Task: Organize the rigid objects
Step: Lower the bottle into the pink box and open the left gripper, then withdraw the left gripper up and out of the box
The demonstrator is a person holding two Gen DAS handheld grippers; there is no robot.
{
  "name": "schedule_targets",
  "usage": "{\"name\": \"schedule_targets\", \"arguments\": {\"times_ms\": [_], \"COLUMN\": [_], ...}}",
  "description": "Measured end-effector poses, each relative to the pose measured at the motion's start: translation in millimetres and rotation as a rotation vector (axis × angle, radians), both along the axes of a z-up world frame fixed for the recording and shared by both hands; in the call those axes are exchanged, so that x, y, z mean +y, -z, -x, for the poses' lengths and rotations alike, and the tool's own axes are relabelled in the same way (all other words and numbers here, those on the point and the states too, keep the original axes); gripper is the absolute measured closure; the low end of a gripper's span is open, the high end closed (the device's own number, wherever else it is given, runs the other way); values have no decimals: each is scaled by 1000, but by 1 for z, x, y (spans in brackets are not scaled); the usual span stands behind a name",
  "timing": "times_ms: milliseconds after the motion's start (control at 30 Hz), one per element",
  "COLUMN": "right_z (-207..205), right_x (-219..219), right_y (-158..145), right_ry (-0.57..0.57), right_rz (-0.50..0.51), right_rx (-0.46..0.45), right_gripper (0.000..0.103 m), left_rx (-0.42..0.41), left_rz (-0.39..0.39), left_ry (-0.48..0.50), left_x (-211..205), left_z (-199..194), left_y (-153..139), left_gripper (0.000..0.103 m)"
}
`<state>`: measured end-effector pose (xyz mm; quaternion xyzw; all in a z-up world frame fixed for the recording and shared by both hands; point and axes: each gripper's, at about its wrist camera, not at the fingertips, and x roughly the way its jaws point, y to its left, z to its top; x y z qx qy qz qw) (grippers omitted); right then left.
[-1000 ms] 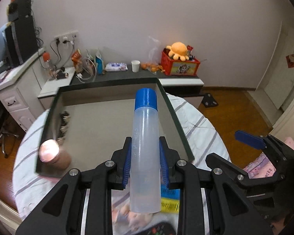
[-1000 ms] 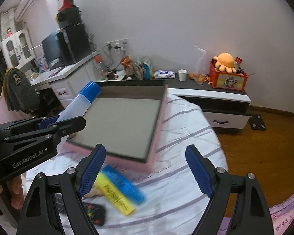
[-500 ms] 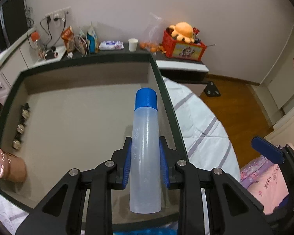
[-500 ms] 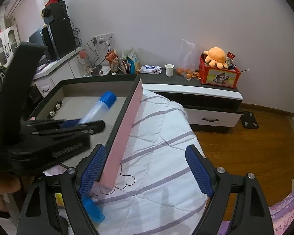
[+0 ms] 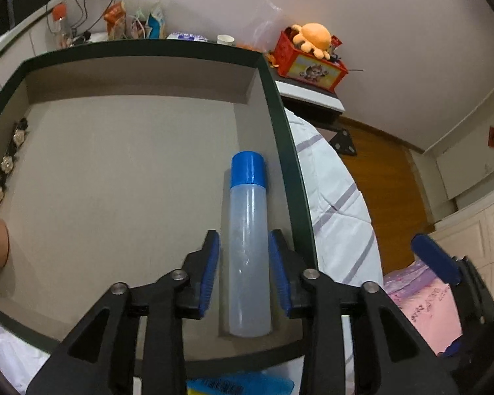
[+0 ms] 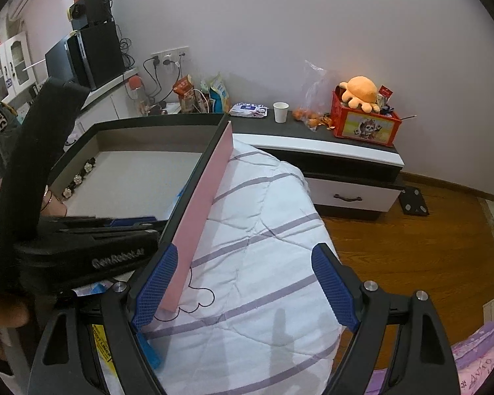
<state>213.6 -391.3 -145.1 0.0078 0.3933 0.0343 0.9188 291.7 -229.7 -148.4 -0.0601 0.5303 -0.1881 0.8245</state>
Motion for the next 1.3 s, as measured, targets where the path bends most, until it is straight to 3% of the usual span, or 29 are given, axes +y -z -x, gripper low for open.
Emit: {"name": "schedule_targets", "arguments": {"times_ms": [267,500,600,733,1033,1300], "right_z": [17,45,56,72,110,129], "right_x": [9,21,27,38,63,85], "right_y": [-9,-26,-28,-31,-31,-24], "right_ry": [-10,-19,-24,-34,-49,-62], "right_rz": [8,3,0,-5,-15,-5], "right_rx": [-1,-28,-31,-30,-35,-11], "right_gripper": [18,18,18,18,18,18], "left_rx": [-98,-280,-395,-536,-496,-428], "left_rz": [23,-8,-73,-230,-326,-380], "left_ry": [-16,-44,-63,-105,-88,-87], "left_x": [28,78,105,137,202,219], "left_z": [32,78,106,147,194,203], "left_y": [-43,-100,-121,-130,-96,-66], "left_gripper": [29,19,12,5,1,1]}}
